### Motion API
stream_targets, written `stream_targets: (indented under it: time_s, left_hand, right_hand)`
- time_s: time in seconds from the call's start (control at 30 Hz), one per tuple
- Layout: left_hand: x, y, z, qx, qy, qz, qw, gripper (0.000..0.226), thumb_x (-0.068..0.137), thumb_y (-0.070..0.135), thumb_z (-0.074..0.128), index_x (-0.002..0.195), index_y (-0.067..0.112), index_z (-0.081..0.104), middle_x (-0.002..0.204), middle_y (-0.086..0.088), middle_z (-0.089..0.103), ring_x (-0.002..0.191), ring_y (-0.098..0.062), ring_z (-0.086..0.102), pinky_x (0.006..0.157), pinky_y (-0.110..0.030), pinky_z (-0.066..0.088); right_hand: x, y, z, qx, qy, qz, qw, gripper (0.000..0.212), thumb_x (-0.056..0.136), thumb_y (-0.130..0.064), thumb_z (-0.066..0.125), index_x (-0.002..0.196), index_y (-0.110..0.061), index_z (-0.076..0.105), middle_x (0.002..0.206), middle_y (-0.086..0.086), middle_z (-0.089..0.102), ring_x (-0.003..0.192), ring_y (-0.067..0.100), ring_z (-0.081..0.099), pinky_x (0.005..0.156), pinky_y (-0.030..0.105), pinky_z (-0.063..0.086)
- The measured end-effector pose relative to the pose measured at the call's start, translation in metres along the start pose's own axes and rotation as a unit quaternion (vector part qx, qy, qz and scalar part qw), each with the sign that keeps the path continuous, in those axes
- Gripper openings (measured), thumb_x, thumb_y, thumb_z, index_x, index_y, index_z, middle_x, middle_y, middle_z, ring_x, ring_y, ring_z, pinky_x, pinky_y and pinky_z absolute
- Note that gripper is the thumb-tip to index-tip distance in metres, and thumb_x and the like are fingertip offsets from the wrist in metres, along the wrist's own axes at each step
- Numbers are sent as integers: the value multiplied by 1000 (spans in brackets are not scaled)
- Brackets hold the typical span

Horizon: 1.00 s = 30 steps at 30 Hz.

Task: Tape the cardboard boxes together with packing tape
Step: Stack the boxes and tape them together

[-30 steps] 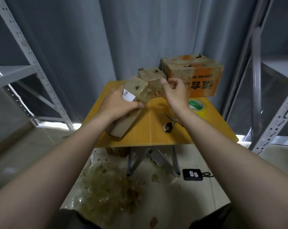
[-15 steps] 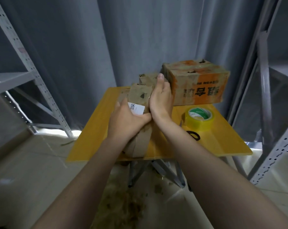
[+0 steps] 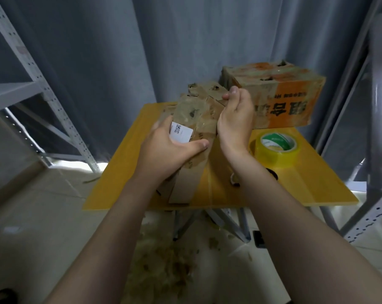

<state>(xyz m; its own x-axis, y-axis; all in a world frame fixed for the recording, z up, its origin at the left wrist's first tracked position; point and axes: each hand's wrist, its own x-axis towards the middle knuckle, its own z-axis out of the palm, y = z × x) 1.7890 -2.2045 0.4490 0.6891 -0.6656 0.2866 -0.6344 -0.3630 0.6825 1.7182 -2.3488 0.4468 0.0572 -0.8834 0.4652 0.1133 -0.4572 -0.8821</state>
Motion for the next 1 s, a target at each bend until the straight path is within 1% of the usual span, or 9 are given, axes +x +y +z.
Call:
stream_targets:
  time_s: [0.1,0.17,0.23,0.33,0.4,0.57,0.7,0.8,1.0]
  left_hand:
    - [1,-3,-11,-67,-45,-12,997,85,61,74,78,132,29,63,126,9,64,116,-14,62,94,-38,56]
    - [3,-8,-18,-124,-77,-3,989,66,70,63,83,126,33,67,117,16,70,106,-3,67,81,-23,58]
    - [5,-13,-23,-161,-91,-6,983,64,72,59,84,129,35,66,117,17,71,104,-4,70,78,-20,58]
    - [7,-20,-25,-192,-84,-22,977,97,61,67,82,145,33,47,134,4,63,112,-12,69,88,-31,60]
    - [5,-18,-24,-226,-101,-16,969,80,67,61,81,130,35,40,132,-1,64,103,-8,72,75,-22,59]
    - [1,-11,-16,-183,-50,83,978,51,87,42,72,132,31,49,131,13,63,119,2,61,96,-22,52]
    - [-2,2,-9,-94,-6,103,990,75,76,42,85,138,31,45,130,13,59,122,-3,56,101,-28,50]
    - [-3,11,-7,-55,35,116,991,72,76,39,86,137,26,51,125,11,62,117,-10,60,96,-35,53]
    - [-6,26,-1,-38,35,109,993,64,73,43,84,128,28,55,104,20,66,95,1,63,71,-9,48]
  right_hand:
    - [-2,-6,-2,-10,-25,-17,999,25,112,-20,41,99,-14,62,85,-18,58,79,-6,56,70,4,37]
    - [-2,-10,-3,-11,-46,-19,999,25,111,-22,42,98,-16,62,85,-16,59,79,-14,56,70,6,38]
    - [0,-15,-2,8,-72,30,997,25,111,-32,41,101,-19,60,84,-12,62,77,-7,59,73,19,47]
    - [-2,-24,1,69,-159,157,972,42,110,-54,31,119,-23,58,103,-1,71,97,17,70,91,46,58]
    - [-6,-30,3,101,-204,215,950,59,107,-64,24,128,-25,62,114,0,74,107,22,70,100,53,54]
    - [-11,-39,8,81,-169,156,970,62,106,-64,20,131,-21,57,123,-3,67,115,13,62,104,44,48]
    - [-9,-40,1,12,-208,73,975,46,104,-66,18,110,-31,47,95,-17,56,77,-24,51,70,20,32]
    - [-8,-43,-1,14,-200,70,977,46,100,-70,15,97,-34,44,93,-18,55,79,-17,51,68,17,29]
    - [-5,-40,-4,8,-114,56,992,53,93,-73,14,91,-34,50,92,-12,60,90,2,56,76,30,37]
